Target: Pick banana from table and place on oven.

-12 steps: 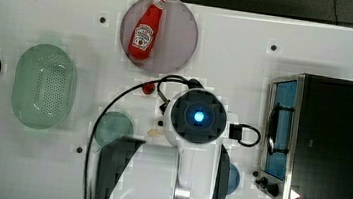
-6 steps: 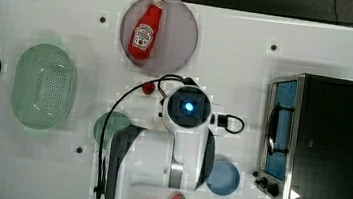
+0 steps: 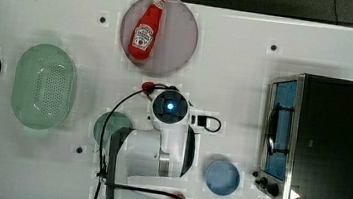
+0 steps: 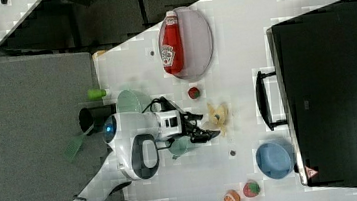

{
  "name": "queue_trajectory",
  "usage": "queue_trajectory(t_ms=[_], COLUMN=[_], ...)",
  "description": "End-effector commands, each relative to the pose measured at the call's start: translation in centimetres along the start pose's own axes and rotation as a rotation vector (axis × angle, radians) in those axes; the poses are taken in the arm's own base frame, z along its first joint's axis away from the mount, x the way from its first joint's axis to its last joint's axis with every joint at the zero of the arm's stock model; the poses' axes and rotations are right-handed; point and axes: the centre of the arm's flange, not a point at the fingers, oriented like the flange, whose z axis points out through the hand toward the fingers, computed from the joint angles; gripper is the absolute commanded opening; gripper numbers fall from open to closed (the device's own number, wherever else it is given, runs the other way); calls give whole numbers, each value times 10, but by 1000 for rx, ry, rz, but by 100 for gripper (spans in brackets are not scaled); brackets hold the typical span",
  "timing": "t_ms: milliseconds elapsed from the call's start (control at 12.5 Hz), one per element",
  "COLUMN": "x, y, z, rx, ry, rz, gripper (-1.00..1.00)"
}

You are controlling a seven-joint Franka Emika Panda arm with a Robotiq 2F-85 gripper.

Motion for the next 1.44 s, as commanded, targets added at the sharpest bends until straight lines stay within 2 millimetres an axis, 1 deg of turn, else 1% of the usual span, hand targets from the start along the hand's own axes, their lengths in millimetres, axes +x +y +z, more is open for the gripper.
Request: queue_trajectory(t_ms=[80, 400, 480, 640, 880, 1040, 1120, 1200, 1280, 1440], x=[1, -3, -4, -5, -5, -4, -3, -1, 2, 5], y=[-8, -13, -13, -15, -18, -18, -19, -20, -24, -26], z=[-7, 19, 24, 27, 24, 18, 10, -3, -25, -77], rx=[48, 51, 50, 66, 82, 90, 101, 120, 151, 207], ry=[37, 29, 26, 37, 50, 57, 69, 88, 118, 176], rz=[139, 132, 131, 127, 124, 124, 124, 124, 123, 123], gripper=[100, 100, 69, 18, -48, -50, -50, -50, -50, -50])
